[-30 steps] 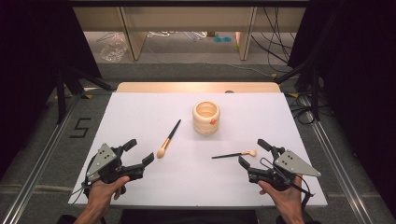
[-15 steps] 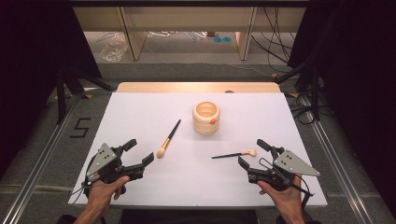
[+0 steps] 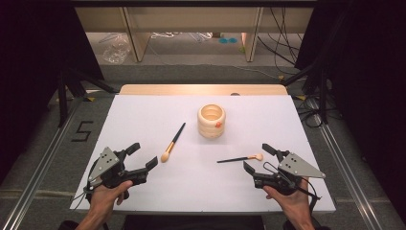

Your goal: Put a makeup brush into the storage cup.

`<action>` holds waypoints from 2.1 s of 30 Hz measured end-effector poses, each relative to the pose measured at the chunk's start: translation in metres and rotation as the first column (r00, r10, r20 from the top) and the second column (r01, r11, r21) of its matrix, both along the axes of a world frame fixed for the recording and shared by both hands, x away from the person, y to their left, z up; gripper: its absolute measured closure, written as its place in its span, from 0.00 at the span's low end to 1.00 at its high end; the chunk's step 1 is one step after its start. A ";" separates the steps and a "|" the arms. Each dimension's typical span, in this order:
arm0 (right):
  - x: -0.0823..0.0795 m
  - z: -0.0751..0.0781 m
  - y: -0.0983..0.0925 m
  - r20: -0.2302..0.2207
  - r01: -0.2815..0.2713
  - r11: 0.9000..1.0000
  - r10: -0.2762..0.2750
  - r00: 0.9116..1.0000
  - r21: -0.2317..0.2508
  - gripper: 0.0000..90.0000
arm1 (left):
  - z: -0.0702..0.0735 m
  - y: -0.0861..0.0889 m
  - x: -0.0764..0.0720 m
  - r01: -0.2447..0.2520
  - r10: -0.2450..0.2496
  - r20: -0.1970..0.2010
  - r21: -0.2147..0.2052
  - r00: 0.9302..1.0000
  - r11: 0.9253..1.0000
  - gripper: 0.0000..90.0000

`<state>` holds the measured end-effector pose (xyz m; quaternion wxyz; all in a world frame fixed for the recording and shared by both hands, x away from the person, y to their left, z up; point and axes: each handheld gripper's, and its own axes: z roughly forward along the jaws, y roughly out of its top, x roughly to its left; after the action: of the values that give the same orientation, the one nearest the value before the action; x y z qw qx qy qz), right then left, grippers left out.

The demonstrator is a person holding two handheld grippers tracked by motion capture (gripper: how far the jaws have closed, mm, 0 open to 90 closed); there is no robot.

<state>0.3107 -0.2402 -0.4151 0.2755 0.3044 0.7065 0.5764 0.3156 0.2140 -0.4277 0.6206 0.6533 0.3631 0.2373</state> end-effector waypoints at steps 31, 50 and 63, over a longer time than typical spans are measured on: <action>0.037 0.011 0.002 -0.172 -0.202 0.907 0.147 0.974 -0.369 0.27 | 0.000 0.000 0.001 0.000 0.000 -0.002 -0.002 1.000 1.000 0.18; 0.085 0.016 0.008 -0.341 -0.345 0.801 0.188 0.921 -0.489 0.29 | 0.000 0.000 0.002 -0.004 0.004 -0.005 -0.002 1.000 1.000 0.18; 0.109 0.010 0.016 -0.428 -0.408 0.746 0.182 0.885 -0.527 0.28 | 0.000 -0.001 0.002 0.003 -0.003 -0.003 -0.002 1.000 1.000 0.18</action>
<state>0.4196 -0.2246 -0.4052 0.1317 0.1802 0.9293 0.2942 0.3172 0.2128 -0.4281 0.6210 0.6535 0.3634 0.2349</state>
